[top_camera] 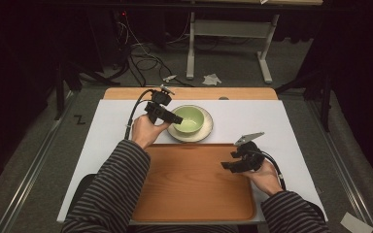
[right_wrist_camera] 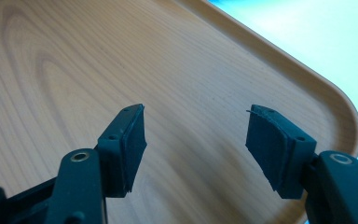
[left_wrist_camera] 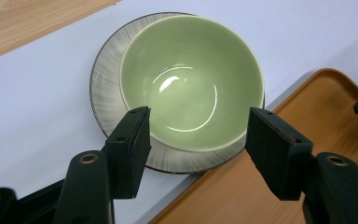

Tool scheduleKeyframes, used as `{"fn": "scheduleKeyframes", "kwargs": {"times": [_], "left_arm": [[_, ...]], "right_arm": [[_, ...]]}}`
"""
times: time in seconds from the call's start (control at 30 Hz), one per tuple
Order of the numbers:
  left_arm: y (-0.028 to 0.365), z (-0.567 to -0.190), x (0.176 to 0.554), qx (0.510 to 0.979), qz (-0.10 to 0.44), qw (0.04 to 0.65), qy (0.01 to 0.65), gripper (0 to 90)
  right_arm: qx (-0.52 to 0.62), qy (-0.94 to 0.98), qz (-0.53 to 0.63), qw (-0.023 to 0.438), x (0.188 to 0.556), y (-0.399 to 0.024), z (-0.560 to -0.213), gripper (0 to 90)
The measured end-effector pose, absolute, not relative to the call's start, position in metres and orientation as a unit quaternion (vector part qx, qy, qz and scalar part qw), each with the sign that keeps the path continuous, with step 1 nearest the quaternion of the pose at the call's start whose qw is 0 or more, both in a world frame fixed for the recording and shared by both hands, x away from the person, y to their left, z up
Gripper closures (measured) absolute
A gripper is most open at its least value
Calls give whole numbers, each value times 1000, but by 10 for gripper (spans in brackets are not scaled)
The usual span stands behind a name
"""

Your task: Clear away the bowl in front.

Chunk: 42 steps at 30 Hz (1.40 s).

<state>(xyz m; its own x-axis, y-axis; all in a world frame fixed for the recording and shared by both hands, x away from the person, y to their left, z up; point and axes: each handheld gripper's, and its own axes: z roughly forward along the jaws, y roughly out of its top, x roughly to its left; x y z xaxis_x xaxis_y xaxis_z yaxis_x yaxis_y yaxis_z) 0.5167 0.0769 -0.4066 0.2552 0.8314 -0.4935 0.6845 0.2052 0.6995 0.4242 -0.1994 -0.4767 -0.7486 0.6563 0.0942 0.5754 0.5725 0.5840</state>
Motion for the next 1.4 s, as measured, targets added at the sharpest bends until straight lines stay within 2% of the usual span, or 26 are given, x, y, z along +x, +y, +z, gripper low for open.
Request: {"fn": "scheduleKeyframes", "kwargs": {"times": [0.3, 0.7, 1.07, 1.4], "left_arm": [[71, -412, 532, 634, 81, 467, 611, 417], [71, -425, 562, 622, 88, 438, 643, 448], [71, -443, 576, 614, 88, 422, 661, 544], [70, -452, 581, 610, 87, 412, 671, 593]], "right_arm": [[349, 884, 304, 65, 424, -199, -477, 390], [347, 884, 306, 67, 424, -200, -477, 390], [347, 885, 303, 65, 424, -199, -476, 390], [347, 885, 303, 64, 424, -199, -477, 390]]}}
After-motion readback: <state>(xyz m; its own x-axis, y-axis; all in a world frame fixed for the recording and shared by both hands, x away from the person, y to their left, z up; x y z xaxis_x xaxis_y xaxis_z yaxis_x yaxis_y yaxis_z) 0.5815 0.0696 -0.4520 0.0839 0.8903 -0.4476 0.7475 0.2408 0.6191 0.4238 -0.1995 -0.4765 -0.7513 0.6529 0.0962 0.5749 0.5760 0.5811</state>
